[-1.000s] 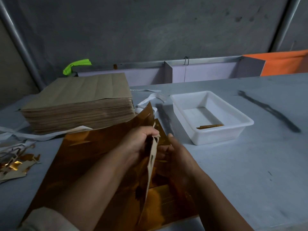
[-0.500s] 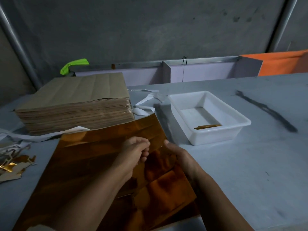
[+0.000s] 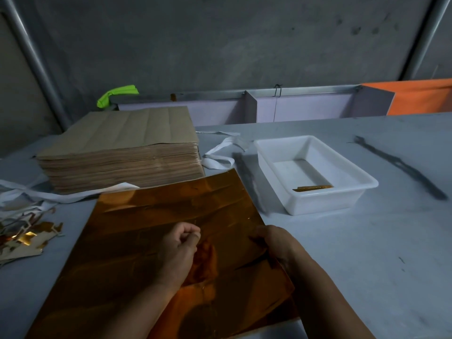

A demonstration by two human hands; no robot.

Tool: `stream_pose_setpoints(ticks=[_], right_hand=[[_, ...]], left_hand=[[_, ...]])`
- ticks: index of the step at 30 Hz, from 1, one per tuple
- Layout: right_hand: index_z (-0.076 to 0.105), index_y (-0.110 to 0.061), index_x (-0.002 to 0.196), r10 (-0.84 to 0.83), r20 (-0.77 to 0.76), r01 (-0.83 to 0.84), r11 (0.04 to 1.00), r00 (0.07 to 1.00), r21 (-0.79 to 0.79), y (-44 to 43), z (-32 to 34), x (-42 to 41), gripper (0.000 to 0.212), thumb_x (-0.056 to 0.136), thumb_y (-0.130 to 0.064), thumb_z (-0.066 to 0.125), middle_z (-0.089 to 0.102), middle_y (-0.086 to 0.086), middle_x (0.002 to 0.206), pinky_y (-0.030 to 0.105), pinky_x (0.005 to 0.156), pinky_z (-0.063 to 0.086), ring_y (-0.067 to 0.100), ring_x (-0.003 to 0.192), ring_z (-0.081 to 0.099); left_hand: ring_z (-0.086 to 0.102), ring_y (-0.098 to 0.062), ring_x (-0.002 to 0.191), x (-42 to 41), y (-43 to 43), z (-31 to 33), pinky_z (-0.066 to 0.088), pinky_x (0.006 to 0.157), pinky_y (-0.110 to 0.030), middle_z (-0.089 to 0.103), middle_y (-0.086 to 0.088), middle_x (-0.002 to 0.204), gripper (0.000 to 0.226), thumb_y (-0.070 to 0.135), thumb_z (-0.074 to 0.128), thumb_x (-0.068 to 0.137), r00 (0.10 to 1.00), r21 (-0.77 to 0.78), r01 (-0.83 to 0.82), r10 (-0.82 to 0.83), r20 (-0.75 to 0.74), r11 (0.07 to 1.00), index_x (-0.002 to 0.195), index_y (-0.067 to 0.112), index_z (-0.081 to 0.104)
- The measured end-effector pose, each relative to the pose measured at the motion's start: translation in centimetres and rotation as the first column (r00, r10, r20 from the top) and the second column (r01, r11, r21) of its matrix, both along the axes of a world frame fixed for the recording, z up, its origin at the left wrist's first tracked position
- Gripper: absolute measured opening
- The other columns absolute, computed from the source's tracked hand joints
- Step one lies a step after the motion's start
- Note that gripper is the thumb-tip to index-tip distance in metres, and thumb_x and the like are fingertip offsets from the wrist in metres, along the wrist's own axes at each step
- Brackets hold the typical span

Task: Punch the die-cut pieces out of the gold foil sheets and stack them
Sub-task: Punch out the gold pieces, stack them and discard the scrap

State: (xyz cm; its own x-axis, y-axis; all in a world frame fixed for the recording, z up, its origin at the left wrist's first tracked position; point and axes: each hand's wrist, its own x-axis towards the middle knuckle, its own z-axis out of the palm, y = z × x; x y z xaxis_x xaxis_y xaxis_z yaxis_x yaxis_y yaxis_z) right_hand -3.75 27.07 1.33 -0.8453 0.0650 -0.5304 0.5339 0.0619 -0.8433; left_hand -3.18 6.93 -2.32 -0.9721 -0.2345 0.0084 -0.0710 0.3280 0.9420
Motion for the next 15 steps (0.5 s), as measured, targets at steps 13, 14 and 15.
stream_pose_setpoints(ticks=[13, 14, 15], right_hand=[[0.05, -0.002, 0.111, 0.089, 0.089, -0.101, 0.984, 0.992, 0.144, 0.0, 0.4, -1.1, 0.014, 0.099, -0.01, 0.051, 0.052, 0.017, 0.093, 0.035, 0.069, 0.045, 0.031, 0.08, 0.054], [0.048, -0.002, 0.111, 0.086, 0.088, -0.097, 0.987, 0.992, 0.13, 0.0, 0.4, -1.0, 0.015, 0.099, -0.01, 0.051, 0.052, 0.018, 0.093, 0.034, 0.069, 0.044, 0.031, 0.08, 0.053], [0.049, -0.001, 0.113, 0.088, 0.089, -0.098, 0.988, 0.992, 0.122, -0.1, 0.6, -1.1, 0.016, 0.099, -0.01, 0.051, 0.054, 0.018, 0.096, 0.035, 0.069, 0.045, 0.033, 0.083, 0.054]], left_hand=[[0.059, -0.015, 0.076, -0.6, -0.5, -0.7, 0.043, 0.061, -0.024, 0.064, -0.004, 0.09, 0.014, 0.013, 0.055, 0.097, 0.999, 0.081, -0.035, 0.039, -0.038, 0.996, 0.091, 0.021, 0.065], [0.059, -0.015, 0.076, -0.5, -0.5, -0.7, 0.043, 0.061, -0.024, 0.064, -0.004, 0.09, 0.014, 0.014, 0.055, 0.097, 0.999, 0.083, -0.034, 0.038, -0.039, 0.996, 0.091, 0.021, 0.065], [0.059, -0.016, 0.076, -0.5, -0.5, -0.7, 0.043, 0.061, -0.024, 0.064, -0.004, 0.089, 0.013, 0.016, 0.055, 0.097, 0.999, 0.085, -0.031, 0.034, -0.042, 0.996, 0.091, 0.021, 0.065]])
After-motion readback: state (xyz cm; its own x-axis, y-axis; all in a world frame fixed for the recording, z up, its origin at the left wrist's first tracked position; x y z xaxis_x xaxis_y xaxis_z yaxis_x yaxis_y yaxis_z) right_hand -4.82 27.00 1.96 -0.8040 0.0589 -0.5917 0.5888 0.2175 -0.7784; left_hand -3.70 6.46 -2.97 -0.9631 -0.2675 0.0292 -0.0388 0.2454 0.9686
